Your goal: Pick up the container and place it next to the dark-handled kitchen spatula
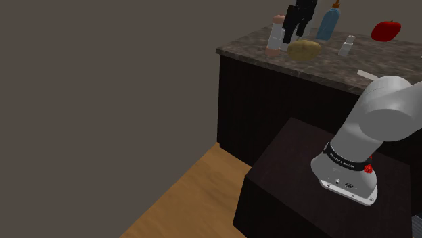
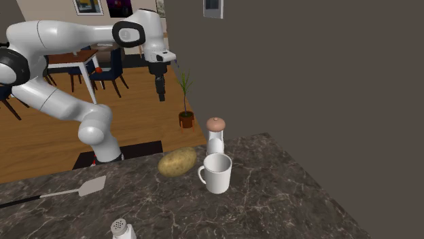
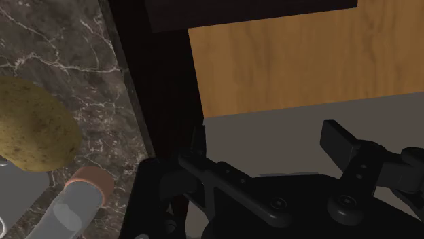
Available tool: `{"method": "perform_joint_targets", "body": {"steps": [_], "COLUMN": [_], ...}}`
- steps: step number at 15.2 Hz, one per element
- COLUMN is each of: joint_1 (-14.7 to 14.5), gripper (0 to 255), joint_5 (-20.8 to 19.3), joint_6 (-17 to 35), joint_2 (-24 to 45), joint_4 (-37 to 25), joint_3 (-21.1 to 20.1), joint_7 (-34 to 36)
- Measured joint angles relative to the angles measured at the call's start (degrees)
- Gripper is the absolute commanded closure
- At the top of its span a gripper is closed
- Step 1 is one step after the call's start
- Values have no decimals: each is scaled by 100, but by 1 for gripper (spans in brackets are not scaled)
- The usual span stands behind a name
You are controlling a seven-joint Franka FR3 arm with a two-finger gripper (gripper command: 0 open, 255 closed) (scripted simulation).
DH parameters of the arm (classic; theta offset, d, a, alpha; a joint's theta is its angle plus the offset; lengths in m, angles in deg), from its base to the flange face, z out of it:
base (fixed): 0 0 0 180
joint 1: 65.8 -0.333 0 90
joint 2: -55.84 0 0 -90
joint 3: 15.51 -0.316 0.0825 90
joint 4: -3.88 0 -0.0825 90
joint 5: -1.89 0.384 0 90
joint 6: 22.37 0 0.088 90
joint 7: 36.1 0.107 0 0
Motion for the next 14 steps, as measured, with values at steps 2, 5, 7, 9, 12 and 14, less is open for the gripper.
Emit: {"method": "perform_joint_targets", "body": {"steps": [2,5,7,9,12,14], "joint_1": [14,81,106,144,155,153], "gripper": [0,0,0,0,0,0], "joint_5": [-18,-103,-117,-140,-81,-3], "joint_6": [18,72,132,207,238,224], "joint_2": [63,395,686,945,1414,1735], "joint_4": [-56,-387,-653,-869,-1340,-1684], "joint_3": [65,424,665,958,1340,1590], "joint_7": [-59,-400,-624,-913,-1296,-1555]}}
